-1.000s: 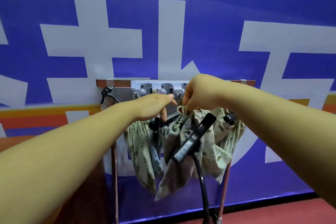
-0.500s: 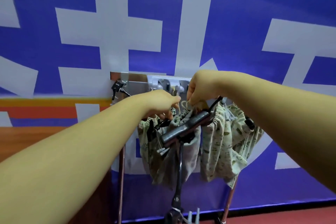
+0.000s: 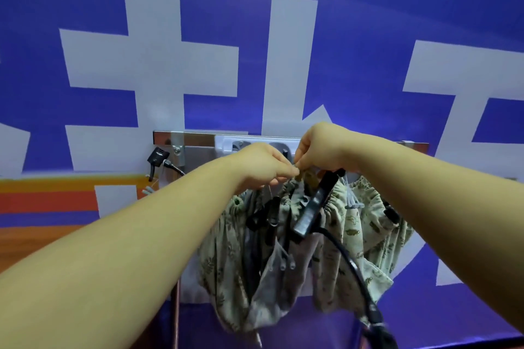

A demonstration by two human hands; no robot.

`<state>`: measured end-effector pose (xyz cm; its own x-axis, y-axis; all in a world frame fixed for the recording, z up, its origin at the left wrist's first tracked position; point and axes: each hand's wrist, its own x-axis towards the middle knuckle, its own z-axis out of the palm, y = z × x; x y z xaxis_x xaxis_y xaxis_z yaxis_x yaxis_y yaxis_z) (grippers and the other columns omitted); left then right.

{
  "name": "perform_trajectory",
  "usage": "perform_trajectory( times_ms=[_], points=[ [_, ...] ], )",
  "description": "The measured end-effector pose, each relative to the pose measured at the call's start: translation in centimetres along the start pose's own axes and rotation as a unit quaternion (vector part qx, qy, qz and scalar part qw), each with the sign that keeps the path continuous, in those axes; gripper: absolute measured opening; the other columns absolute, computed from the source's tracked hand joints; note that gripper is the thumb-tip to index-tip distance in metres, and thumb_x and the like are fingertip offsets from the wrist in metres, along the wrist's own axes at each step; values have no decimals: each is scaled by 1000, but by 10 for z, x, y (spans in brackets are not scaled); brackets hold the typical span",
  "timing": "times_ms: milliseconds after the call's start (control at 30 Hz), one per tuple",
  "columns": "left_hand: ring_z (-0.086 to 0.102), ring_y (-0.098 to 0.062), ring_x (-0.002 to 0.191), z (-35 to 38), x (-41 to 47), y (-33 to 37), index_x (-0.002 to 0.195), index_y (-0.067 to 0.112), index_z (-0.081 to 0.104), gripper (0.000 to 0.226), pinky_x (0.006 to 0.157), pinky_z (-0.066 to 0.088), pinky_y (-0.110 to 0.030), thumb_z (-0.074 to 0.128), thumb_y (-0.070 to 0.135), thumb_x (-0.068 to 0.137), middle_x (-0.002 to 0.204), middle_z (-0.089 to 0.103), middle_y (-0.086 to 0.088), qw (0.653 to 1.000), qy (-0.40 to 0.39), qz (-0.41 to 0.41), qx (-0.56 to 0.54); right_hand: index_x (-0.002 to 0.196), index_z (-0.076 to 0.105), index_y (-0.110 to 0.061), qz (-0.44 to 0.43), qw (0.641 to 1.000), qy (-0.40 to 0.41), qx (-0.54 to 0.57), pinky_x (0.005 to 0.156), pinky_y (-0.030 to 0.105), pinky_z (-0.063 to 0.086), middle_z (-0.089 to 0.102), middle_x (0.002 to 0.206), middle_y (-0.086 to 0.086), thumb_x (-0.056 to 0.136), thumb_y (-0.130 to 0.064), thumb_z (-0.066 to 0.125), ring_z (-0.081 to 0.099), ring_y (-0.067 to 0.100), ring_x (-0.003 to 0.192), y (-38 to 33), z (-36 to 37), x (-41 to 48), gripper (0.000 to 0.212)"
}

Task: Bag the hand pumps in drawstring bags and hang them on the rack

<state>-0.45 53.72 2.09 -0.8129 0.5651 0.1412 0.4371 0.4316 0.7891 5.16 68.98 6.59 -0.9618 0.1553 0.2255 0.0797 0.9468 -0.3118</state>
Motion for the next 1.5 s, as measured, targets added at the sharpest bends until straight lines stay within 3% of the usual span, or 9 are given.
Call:
perform_trajectory(
  times_ms=[133, 367, 600, 733, 867, 1000, 1200, 1400, 1500],
  points=[
    [49, -9, 53, 11, 9, 4, 85, 9, 80, 17, 53, 37, -16, 80, 25, 81, 59, 59, 5, 998, 61, -11, 20, 84, 77, -18, -11, 1000, 8, 21, 74, 38, 60, 67, 67, -2, 78, -20, 82, 61, 18, 64, 7, -2, 5, 9],
    [32, -24, 60, 20, 15, 17, 57, 13, 53, 22, 60, 32, -34, 61, 7, 77, 49, 37, 0, 990, 125, -17, 57, 77, 76, -22, -23, 999, 27, 34, 74, 38, 61, 70, 72, -2, 77, -19, 82, 62, 15, 64, 21, -6, 14, 7],
    [35, -26, 54, 18, 33, 22, 66, 11, 50, 19, 49, 29, -27, 58, 11, 83, 53, 43, -7, 973, 182, -24, 140, 79, 76, -20, -41, 998, 46, 11, 64, 28, 53, 68, 62, -7, 80, -17, 78, 59, 13, 55, 23, -12, 22, 4],
    [48, -23, 60, 18, 39, 23, 78, 12, 65, 8, 49, 34, -26, 68, 5, 77, 76, 62, -7, 965, 139, -43, 218, 83, 77, -23, -49, 998, 29, 3, 72, 31, 55, 74, 79, -2, 82, -20, 79, 63, 14, 67, 29, -8, 27, 3],
    [48, -24, 59, 24, 48, 22, 83, 11, 67, 6, 48, 36, -27, 62, 9, 83, 72, 59, -7, 959, 163, -54, 224, 82, 77, -24, -50, 999, 21, 5, 74, 32, 56, 76, 85, 4, 83, -22, 78, 63, 17, 72, 39, -3, 32, 2],
    [69, -29, 86, 30, 53, 17, 97, 11, 74, 15, 75, 59, -37, 66, 19, 87, 92, 72, -8, 965, 142, -39, 216, 79, 75, -25, -52, 999, 14, 1, 73, 32, 55, 75, 85, 1, 83, -24, 78, 65, 19, 77, 49, 3, 30, 5],
    [30, -28, 61, 35, 49, 10, 58, 12, 41, 34, 49, 29, -28, 57, 10, 88, 57, 40, -5, 961, 146, -27, 232, 76, 71, -29, -57, 998, 16, 7, 63, 26, 49, 69, 77, -10, 83, -22, 78, 62, 11, 72, 54, 10, 23, 12],
    [41, -21, 65, 42, 15, -3, 70, 11, 66, 18, 63, 40, -32, 60, 24, 82, 70, 55, -7, 975, 136, -18, 176, 87, 72, -31, -75, 995, 39, -44, 81, 37, 57, 71, 90, -12, 83, -28, 72, 67, 17, 90, 55, 17, -5, 5],
    [60, -21, 89, 40, -19, -7, 108, 19, 72, 26, 81, 46, -31, 63, 35, 89, 105, 69, -1, 974, 152, -6, 166, 110, 69, -31, -82, 992, 86, -43, 86, 33, 51, 70, 108, -10, 85, -46, 68, 63, 19, 103, 54, 15, -33, 29]
  ],
)
